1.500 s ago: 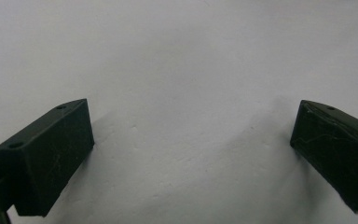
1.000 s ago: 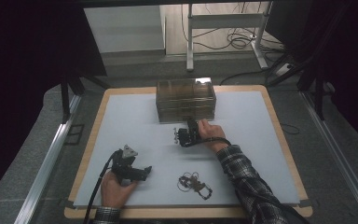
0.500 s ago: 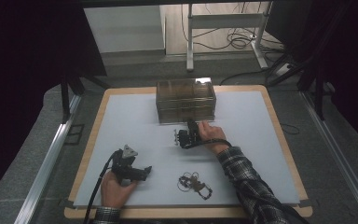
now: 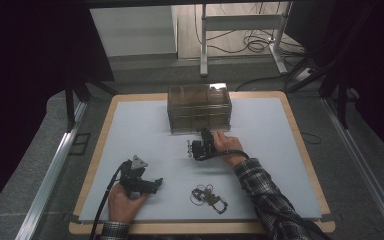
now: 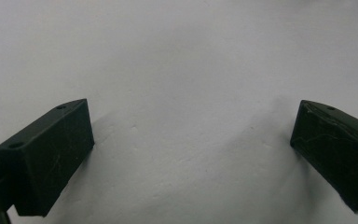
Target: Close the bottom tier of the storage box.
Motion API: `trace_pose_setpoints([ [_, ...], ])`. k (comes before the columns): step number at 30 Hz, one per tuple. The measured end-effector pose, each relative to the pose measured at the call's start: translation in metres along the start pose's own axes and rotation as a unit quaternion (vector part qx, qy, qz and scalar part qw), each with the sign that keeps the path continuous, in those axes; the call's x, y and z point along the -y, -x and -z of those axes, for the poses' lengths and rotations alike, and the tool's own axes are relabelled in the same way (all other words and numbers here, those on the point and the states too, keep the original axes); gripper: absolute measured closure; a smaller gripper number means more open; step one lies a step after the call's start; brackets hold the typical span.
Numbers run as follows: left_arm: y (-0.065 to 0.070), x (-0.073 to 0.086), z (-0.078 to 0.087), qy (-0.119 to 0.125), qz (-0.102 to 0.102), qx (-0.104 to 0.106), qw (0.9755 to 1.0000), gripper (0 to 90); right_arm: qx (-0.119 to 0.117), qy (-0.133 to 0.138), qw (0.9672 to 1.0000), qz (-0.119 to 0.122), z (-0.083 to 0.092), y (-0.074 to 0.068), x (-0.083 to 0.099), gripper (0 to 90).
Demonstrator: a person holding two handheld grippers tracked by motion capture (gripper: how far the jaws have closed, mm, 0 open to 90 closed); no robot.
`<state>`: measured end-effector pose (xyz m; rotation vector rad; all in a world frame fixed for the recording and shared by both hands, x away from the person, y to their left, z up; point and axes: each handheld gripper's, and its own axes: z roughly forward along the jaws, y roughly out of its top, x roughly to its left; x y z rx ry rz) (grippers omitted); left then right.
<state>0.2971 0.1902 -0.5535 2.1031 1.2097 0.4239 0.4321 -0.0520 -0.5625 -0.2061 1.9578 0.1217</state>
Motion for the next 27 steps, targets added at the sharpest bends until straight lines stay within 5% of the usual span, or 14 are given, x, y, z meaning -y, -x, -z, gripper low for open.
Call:
trace_pose_setpoints([
  [14,0.0,0.0,0.0,0.0,0.0,0.0,1.0,0.0,-0.027,0.016,0.9993,-0.021,0.004,0.005,-0.002,73.7],
  [27,0.0,0.0,0.0,0.0,0.0,0.0,1.0,0.0,-0.085,0.049,0.9931,-0.064,0.008,0.021,0.003,73.7],
])
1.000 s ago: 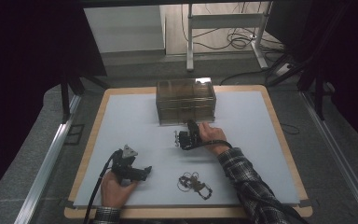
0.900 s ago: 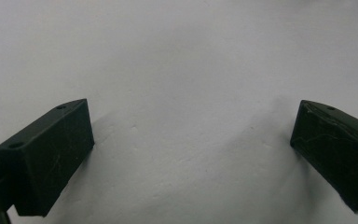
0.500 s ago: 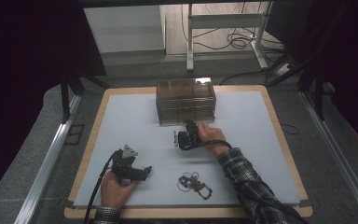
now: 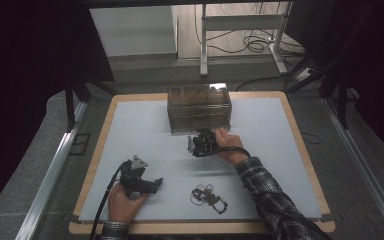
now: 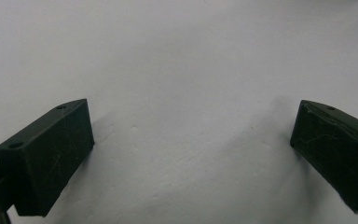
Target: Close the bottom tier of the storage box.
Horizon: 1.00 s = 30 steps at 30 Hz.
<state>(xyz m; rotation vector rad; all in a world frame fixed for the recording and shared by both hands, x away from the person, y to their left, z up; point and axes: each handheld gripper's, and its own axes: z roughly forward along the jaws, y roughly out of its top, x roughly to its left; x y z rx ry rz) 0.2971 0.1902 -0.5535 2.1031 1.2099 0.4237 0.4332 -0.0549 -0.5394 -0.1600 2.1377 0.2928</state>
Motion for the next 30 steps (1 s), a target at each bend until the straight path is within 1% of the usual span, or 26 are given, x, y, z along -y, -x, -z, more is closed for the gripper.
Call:
trace_pose_setpoints([
  [1,0.0,0.0,0.0,0.0,0.0,0.0,1.0,0.0,-0.006,0.002,1.0,-0.002,0.0,0.001,0.0,73.7],
  [3,0.0,0.0,0.0,0.0,0.0,0.0,1.0,0.0,-0.008,0.002,1.0,-0.001,0.002,0.003,0.0,73.5],
  [4,0.0,0.0,0.0,0.0,0.0,0.0,1.0,0.0,-0.016,0.007,0.9998,-0.008,0.002,0.004,0.0,73.3],
  [5,0.0,0.0,0.0,0.0,0.0,0.0,1.0,0.0,-0.019,0.007,0.9997,-0.012,0.003,0.005,0.0,73.0],
  [6,0.0,0.0,0.0,0.0,0.0,0.0,1.0,0.0,-0.027,0.009,0.9995,-0.015,0.003,0.006,0.001,72.8],
  [9,0.0,0.0,0.0,0.0,0.0,0.0,1.0,0.0,-0.043,0.007,0.9986,-0.028,0.004,0.009,0.002,71.8],
  [10,0.0,0.0,0.0,0.0,0.0,0.0,1.0,0.0,-0.048,0.01,0.9984,-0.03,0.004,0.01,0.002,71.5],
  [11,0.0,0.0,0.0,0.0,0.0,0.0,1.0,0.0,-0.048,0.008,0.9984,-0.03,0.004,0.01,0.003,71.1],
  [12,0.0,0.0,0.0,0.0,0.0,0.0,1.0,0.0,-0.057,0.011,0.9976,-0.037,0.004,0.011,0.003,70.6],
  [13,0.0,0.0,0.0,0.0,0.0,0.0,1.0,0.0,-0.062,0.014,0.9973,-0.038,0.004,0.013,0.004,70.3],
  [15,0.0,0.0,0.0,0.0,0.0,0.0,1.0,0.0,-0.066,0.012,0.9967,-0.046,0.004,0.014,0.005,69.9],
  [16,0.0,0.0,0.0,0.0,0.0,0.0,1.0,0.0,-0.074,0.018,0.9959,-0.05,0.004,0.016,0.006,69.8],
  [17,0.0,0.0,0.0,0.0,0.0,0.0,1.0,0.0,-0.075,0.015,0.9957,-0.052,0.005,0.017,0.006,69.6],
  [25,0.0,0.0,0.0,0.0,0.0,0.0,1.0,0.0,-0.095,0.023,0.9928,-0.069,0.006,0.027,0.01,69.2],
  [29,0.0,0.0,0.0,0.0,0.0,0.0,1.0,0.0,-0.106,0.026,0.9907,-0.082,0.007,0.033,0.013,69.2],
  [30,0.0,0.0,0.0,0.0,0.0,0.0,1.0,0.0,-0.111,0.028,0.9897,-0.086,0.006,0.034,0.014,69.2],
])
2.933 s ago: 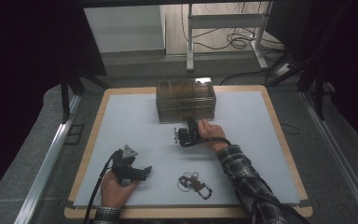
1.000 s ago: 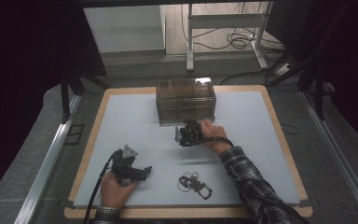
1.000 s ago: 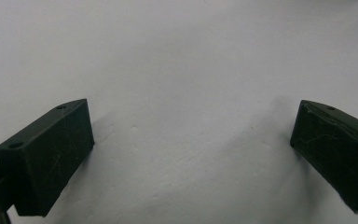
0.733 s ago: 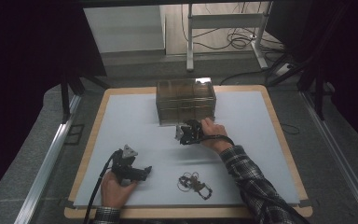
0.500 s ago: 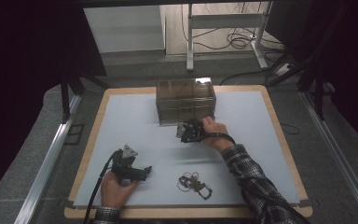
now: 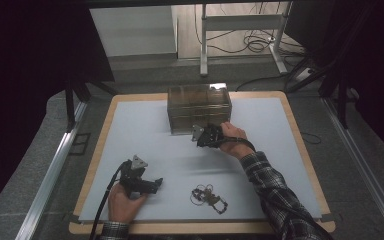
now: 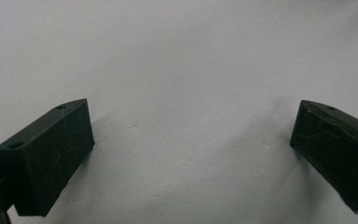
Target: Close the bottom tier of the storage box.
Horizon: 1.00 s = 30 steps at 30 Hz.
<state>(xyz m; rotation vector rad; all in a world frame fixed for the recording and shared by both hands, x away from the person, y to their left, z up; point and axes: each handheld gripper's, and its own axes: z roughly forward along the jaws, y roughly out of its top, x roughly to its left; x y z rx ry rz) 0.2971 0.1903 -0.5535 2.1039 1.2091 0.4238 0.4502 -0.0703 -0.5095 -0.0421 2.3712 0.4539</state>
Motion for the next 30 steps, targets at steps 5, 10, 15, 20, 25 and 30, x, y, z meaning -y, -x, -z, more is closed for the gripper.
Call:
trace_pose_setpoints([
  [5,0.0,0.0,0.0,0.0,0.0,0.0,1.0,0.0,-0.029,0.008,0.9994,-0.017,0.001,0.009,0.004,69.2],
  [10,0.0,0.0,0.0,0.0,0.0,0.0,1.0,0.0,-0.053,0.01,0.9981,-0.031,0.002,0.016,0.009,68.7],
  [15,0.0,0.0,0.0,0.0,0.0,0.0,1.0,0.0,-0.083,0.022,0.9946,-0.059,0.003,0.025,0.014,67.5],
  [20,0.0,0.0,0.0,-0.001,-0.001,0.0,1.0,0.0,-0.104,0.029,0.9909,-0.08,0.005,0.034,0.019,67.4],
  [25,0.0,0.0,0.0,-0.001,-0.001,0.0,1.0,0.0,-0.116,0.028,0.9893,-0.083,0.005,0.042,0.025,66.5],
  [30,0.0,0.0,0.0,-0.001,-0.001,0.0,1.0,0.0,-0.129,0.027,0.9869,-0.093,0.005,0.051,0.03,66.2],
])
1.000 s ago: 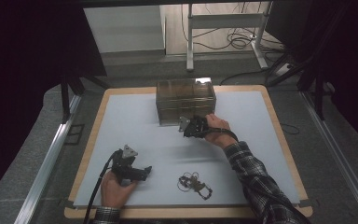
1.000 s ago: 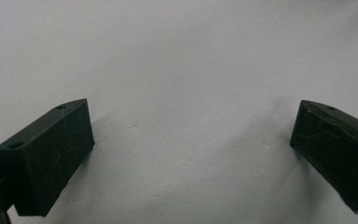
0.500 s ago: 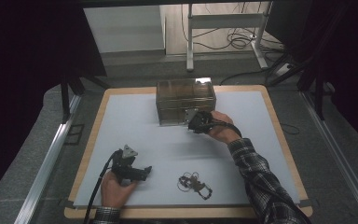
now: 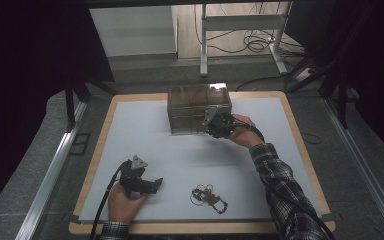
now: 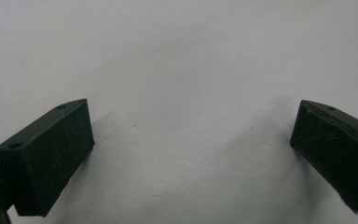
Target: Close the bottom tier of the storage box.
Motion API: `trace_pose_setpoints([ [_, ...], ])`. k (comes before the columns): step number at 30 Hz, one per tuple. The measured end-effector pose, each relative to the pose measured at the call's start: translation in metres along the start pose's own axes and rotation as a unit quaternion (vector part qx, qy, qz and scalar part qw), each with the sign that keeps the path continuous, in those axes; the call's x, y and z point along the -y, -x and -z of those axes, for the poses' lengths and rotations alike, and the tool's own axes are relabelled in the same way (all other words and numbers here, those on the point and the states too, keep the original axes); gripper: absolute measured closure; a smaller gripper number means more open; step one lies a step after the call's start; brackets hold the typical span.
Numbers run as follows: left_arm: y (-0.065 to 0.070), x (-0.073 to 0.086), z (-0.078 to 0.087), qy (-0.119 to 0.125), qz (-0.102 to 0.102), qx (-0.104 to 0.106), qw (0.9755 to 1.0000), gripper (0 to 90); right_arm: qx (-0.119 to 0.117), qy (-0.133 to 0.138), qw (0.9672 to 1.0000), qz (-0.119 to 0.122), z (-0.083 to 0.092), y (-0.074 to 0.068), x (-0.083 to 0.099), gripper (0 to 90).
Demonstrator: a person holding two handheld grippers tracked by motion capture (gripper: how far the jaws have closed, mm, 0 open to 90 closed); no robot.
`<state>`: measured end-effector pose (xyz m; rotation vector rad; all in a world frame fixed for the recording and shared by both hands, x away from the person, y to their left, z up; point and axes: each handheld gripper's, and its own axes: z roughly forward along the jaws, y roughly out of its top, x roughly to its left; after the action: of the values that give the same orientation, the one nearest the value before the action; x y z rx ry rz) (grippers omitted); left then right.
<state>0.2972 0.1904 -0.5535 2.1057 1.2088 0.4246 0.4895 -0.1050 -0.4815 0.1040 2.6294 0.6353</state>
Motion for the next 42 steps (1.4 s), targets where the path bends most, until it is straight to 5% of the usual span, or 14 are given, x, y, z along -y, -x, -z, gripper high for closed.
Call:
trace_pose_setpoints([
  [12,0.0,0.0,0.0,0.0,0.0,0.0,1.0,0.0,-0.026,-0.006,0.9994,-0.022,0.003,0.02,0.01,63.8],
  [42,0.0,0.0,0.0,0.0,0.0,0.0,1.0,0.0,-0.072,-0.048,0.9962,-0.008,-0.024,0.035,0.021,69.8],
])
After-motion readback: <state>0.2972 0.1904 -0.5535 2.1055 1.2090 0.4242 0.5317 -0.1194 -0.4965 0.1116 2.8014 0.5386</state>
